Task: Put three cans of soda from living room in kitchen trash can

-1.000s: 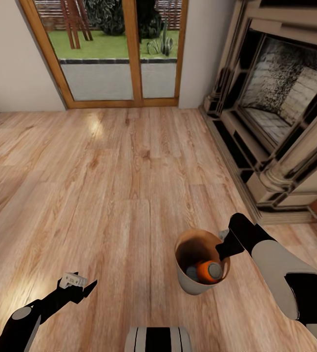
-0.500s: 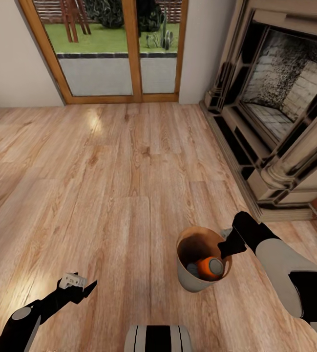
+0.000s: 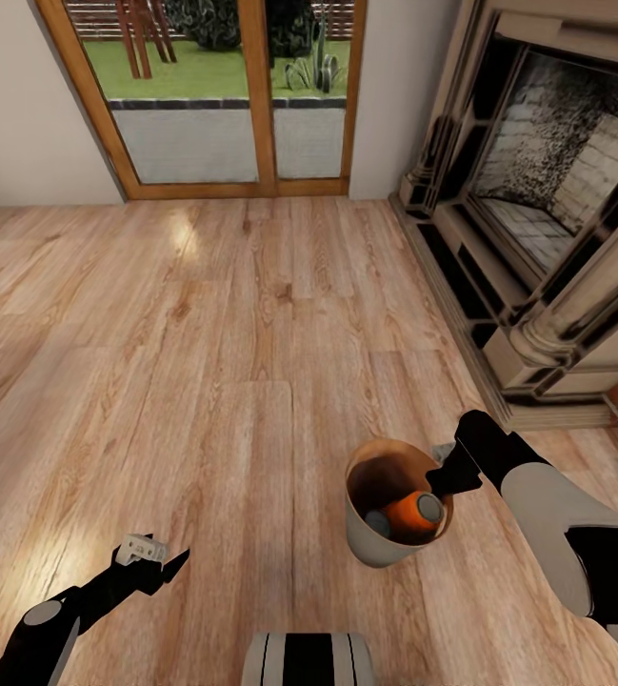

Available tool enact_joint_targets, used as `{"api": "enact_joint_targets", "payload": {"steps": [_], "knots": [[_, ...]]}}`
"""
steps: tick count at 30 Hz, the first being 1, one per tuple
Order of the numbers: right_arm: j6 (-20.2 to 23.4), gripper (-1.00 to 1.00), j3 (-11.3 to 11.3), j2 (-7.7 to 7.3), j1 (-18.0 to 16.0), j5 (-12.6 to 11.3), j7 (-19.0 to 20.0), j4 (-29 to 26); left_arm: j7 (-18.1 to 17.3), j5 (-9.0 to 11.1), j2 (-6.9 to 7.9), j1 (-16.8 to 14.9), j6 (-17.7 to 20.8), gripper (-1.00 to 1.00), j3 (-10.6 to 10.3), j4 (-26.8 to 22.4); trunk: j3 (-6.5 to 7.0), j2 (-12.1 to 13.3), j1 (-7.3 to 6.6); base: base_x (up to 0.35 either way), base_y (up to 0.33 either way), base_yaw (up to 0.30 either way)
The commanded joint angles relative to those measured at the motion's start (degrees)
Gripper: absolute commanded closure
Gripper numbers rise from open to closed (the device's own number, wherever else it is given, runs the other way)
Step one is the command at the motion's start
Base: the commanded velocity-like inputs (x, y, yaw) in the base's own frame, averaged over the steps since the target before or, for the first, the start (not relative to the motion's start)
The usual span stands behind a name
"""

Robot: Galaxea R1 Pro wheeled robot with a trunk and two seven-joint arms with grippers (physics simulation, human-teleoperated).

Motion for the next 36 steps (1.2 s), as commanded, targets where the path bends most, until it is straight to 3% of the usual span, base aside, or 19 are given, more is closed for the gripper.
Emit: {"api": "enact_joint_targets", "payload": {"steps": [1, 10, 11, 36], "knots": [[0.0, 1.00, -0.5, 2.03, 1.2, 1.3, -2.7, -0.2, 0.0, 0.0, -0.01, 0.0, 0.0, -1.00, 0.0, 0.0, -0.02, 0.0, 0.05, 0.000, 0.000, 0.000], [0.0, 1.00, -0.5, 2.03, 1.2, 1.3, -2.7, -0.3, 0.0, 0.0, -0.01, -0.1, 0.0, -1.00, 0.0, 0.0, -0.02, 0.0, 0.05, 0.000, 0.000, 0.000], [0.0, -1.00, -0.5, 2.03, 1.2, 1.3, -2.7, -0.3, 0.0, 0.0, -0.01, -0.1, 0.0, -1.00, 0.0, 0.0, -0.02, 0.0, 0.05, 0.000, 0.000, 0.000], [0.0, -1.00, -0.5, 2.01, 1.2, 1.1, -2.7, -0.4, -0.1, 0.0, 0.06, 0.0, 0.0, -1.00, 0.0, 0.0, -0.02, 0.0, 0.05, 0.000, 0.000, 0.000]]}}
